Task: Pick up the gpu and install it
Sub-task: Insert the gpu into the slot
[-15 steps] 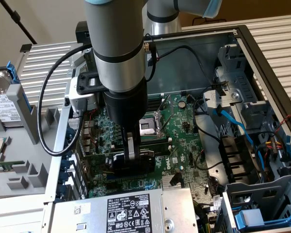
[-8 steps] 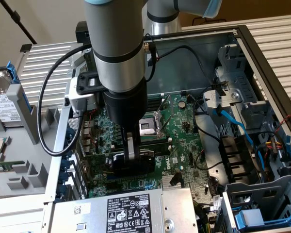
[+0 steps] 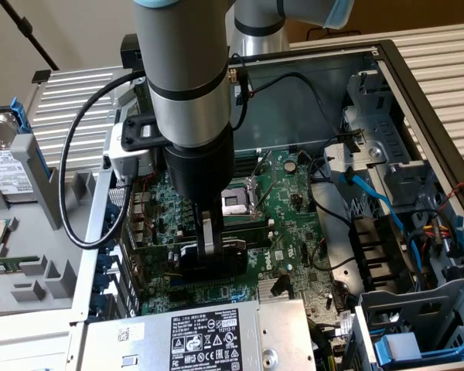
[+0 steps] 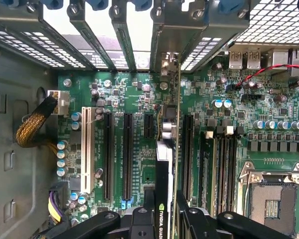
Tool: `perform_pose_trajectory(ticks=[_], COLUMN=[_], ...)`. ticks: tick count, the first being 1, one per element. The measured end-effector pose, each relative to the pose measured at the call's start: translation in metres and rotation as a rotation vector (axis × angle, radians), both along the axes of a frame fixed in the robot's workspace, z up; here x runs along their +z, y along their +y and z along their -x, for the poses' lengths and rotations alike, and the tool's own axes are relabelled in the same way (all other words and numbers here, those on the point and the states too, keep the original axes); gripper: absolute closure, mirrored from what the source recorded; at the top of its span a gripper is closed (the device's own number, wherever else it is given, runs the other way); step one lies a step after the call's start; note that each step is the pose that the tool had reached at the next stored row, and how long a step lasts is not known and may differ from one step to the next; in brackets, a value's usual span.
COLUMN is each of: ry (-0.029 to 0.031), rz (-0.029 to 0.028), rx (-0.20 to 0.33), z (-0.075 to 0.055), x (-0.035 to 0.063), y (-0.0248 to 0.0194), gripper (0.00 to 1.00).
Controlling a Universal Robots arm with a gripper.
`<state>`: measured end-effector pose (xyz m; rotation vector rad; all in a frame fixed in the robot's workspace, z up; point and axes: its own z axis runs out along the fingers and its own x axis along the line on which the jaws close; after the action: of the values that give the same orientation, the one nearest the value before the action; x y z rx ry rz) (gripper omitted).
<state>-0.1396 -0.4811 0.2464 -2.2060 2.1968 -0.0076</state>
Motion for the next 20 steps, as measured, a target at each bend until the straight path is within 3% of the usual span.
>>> perform_pose_trajectory(ticks=[20], ry=[-0.0001], rz=[0.0], rx=[0.0], z=[0.0], x=[0.0], y=[0.0], gripper=[0.73])
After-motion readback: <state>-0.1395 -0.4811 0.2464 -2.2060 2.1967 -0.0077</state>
